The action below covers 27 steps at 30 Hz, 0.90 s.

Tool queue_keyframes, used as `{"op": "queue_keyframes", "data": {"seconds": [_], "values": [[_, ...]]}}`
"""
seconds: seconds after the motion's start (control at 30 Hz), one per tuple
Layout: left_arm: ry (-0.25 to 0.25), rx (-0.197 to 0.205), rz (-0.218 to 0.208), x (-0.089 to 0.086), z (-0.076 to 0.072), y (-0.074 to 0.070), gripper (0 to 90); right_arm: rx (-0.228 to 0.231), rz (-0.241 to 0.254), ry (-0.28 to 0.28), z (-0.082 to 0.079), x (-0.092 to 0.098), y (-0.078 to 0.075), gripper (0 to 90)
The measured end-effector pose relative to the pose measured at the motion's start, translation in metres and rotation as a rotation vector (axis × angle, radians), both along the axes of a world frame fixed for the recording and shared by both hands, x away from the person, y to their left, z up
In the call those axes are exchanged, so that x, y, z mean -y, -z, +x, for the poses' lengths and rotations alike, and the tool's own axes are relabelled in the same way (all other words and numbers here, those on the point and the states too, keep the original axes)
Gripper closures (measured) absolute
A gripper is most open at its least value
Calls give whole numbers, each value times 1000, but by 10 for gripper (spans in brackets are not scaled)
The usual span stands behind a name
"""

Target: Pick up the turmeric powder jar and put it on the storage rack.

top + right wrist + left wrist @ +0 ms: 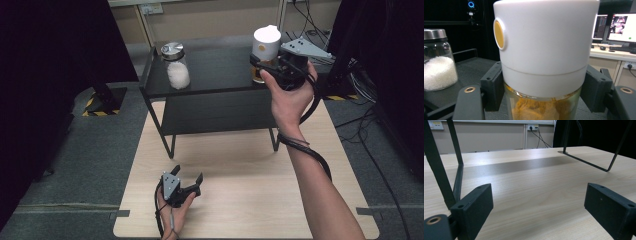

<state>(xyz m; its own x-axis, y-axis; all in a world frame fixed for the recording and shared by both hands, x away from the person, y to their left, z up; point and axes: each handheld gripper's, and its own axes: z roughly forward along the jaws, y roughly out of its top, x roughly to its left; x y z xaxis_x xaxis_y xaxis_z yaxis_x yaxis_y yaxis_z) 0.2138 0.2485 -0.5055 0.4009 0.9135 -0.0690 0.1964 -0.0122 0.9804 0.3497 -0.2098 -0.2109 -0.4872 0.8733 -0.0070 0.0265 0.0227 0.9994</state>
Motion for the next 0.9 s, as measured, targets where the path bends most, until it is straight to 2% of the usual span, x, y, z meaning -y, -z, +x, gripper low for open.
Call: {"op": "queue_keyframes", "data": {"seconds": [0.63,0.9], "values": [[3,2,9,0,0,0,79,-13,24,4,6,-3,1,291],[2,4,11,1,0,0,79,-13,20,8,3,-4,-2,109]]}}
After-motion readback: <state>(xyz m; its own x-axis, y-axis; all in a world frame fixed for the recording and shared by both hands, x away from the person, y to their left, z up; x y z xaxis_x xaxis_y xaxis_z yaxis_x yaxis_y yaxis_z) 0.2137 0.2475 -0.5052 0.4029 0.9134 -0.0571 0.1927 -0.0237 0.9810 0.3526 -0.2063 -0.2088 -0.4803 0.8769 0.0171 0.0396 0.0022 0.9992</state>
